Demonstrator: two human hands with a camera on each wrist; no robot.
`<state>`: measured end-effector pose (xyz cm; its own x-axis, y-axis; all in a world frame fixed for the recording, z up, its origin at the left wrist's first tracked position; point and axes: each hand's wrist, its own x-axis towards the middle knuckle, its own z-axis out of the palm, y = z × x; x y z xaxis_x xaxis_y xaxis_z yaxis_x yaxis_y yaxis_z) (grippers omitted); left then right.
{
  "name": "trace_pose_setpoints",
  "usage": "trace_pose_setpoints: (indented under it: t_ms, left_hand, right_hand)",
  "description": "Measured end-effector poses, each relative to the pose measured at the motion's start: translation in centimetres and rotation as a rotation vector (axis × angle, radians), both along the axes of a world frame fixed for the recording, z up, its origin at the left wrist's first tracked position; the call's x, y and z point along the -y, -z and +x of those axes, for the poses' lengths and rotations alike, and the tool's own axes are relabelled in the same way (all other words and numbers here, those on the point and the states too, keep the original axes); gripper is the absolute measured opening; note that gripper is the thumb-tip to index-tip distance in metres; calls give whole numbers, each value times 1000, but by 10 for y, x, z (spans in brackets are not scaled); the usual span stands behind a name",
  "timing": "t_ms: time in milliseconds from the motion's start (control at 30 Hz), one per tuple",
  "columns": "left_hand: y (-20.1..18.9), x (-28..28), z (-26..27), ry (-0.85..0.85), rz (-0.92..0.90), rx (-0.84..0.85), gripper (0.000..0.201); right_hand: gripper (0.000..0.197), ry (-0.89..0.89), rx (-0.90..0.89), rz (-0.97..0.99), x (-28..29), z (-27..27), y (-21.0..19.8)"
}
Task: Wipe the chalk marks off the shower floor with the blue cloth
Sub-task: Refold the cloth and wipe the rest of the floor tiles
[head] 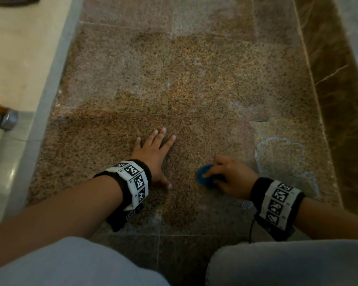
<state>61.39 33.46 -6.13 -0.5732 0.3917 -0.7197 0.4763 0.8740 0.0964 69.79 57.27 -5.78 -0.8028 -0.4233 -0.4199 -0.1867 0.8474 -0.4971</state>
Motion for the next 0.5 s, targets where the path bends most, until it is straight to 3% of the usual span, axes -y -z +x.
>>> trace_pose_setpoints:
  t_ms: [200, 367, 500]
  left_hand:
    - [-7, 2, -19, -29, 101, -104, 115]
    - [-5, -3, -43, -96, 115, -123, 121]
    - [1, -6, -51, -123, 105, -80, 127]
  right_hand:
    - [37, 224, -134, 141, -13, -54, -1]
    - [38, 341, -214, 114, -14, -97, -8]
    - [42, 329, -260, 117, -14, -118, -5]
